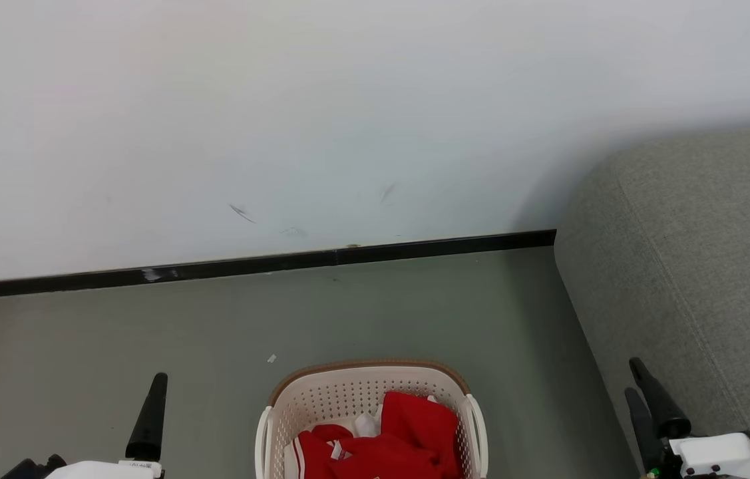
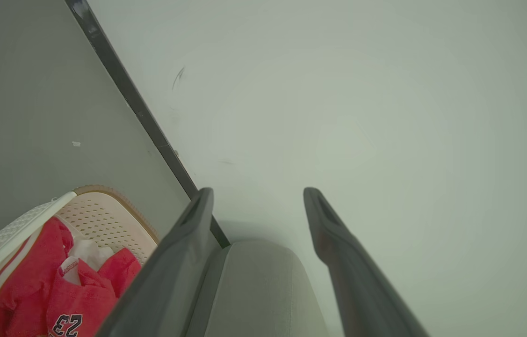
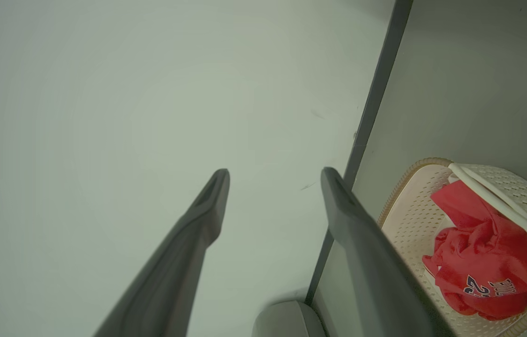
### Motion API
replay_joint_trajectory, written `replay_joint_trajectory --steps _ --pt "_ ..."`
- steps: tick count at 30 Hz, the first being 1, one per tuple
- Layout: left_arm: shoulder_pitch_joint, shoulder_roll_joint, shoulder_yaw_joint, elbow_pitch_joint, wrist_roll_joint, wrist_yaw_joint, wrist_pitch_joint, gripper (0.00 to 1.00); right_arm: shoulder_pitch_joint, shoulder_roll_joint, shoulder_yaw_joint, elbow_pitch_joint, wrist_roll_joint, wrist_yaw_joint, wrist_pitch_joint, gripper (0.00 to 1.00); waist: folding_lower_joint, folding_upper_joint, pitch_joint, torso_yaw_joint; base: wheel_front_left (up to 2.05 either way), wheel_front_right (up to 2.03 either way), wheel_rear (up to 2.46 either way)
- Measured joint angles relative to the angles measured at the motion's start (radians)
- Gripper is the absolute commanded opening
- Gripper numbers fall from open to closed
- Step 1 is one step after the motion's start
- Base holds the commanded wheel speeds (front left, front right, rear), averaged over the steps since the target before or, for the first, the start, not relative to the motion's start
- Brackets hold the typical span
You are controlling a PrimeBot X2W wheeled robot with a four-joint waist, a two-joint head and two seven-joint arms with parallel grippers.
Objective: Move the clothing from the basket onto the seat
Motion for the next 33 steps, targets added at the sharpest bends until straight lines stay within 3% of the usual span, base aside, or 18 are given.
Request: replay_joint_trajectory --steps 12,19,25,33 --pt "-0.007 0.007 -0.007 -0.052 0.216 0.008 -0.044 1.0 0.0 -0.005 0.002 -0.025 -0.186 0.0 -0.037 1.0 0.0105 0.0 -0.008 0.001 0.0 0.0 0.0" --pt "-0.008 0.019 -0.044 -0.074 0.363 0.019 -0.069 1.0 0.0 -0.004 0.016 -0.037 -0.297 0.0 -0.061 1.0 0.0135 0.0 -0.014 0.002 0.0 0.0 0.0" --pt "-0.008 0.02 -0.069 -0.087 0.479 0.035 -0.09 1.0 0.0 -0.004 0.023 -0.049 -0.398 0.0 -0.08 1.0 0.0131 0.0 -0.017 0.003 0.0 0.0 0.0" --pt "-0.007 0.02 -0.097 -0.089 0.613 0.071 -0.121 1.0 0.005 -0.004 0.038 -0.055 -0.545 0.001 -0.105 1.0 0.0067 0.0 -0.018 0.005 0.0 0.0 0.0"
